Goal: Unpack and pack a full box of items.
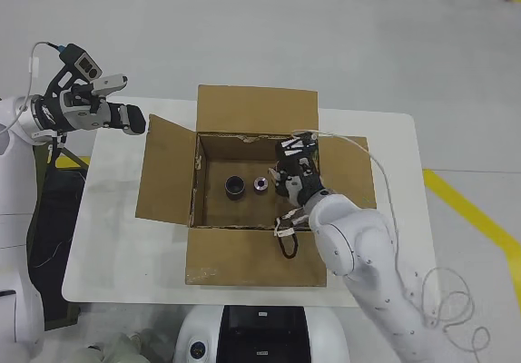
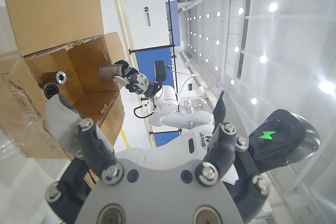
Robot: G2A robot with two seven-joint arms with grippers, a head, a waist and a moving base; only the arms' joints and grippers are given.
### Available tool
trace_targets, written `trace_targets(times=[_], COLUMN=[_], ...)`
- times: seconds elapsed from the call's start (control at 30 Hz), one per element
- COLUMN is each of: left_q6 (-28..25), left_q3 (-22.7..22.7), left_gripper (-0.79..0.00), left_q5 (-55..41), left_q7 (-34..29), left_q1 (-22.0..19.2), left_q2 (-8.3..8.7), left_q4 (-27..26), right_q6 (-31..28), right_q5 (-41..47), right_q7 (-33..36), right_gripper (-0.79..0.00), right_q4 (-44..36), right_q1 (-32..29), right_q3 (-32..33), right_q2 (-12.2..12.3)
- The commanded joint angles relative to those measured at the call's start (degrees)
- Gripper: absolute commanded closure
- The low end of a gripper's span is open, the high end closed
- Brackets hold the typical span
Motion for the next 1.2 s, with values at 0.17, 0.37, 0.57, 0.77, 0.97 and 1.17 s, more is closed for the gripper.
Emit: trace_targets(times=[0.17, 0.37, 0.57, 0.77, 0.97, 1.17], left_q6=[0.00, 0.00, 0.00, 0.00, 0.00, 0.00], left_q3=[0.00, 0.00, 0.00, 0.00, 0.00, 0.00], left_gripper=[-0.785, -0.785, -0.785, -0.785, -0.785, -0.785], left_q5=[0.00, 0.00, 0.00, 0.00, 0.00, 0.00], left_q7=[0.00, 0.00, 0.00, 0.00, 0.00, 0.00], left_q1=[0.00, 0.00, 0.00, 0.00, 0.00, 0.00], left_q2=[0.00, 0.00, 0.00, 0.00, 0.00, 0.00], left_q4=[0.00, 0.00, 0.00, 0.00, 0.00, 0.00], right_q6=[1.74, 2.21, 3.00, 3.61, 3.94, 4.27], right_q5=[1.63, 3.47, 4.91, 5.85, 6.53, 6.78], right_q7=[-0.56, -1.35, -2.23, -2.78, -3.19, -3.78], right_gripper=[0.000, 0.000, 0.000, -0.068, -0.179, -0.262], right_q4=[7.23, 12.01, 16.64, 20.15, 22.83, 24.96], right_q1=[2.25, 3.91, 5.77, 7.24, 8.15, 8.75], right_q3=[-0.66, -0.73, -1.25, -1.76, -2.01, -2.31], right_q2=[-0.86, -1.49, -2.22, -2.88, -3.40, -3.87])
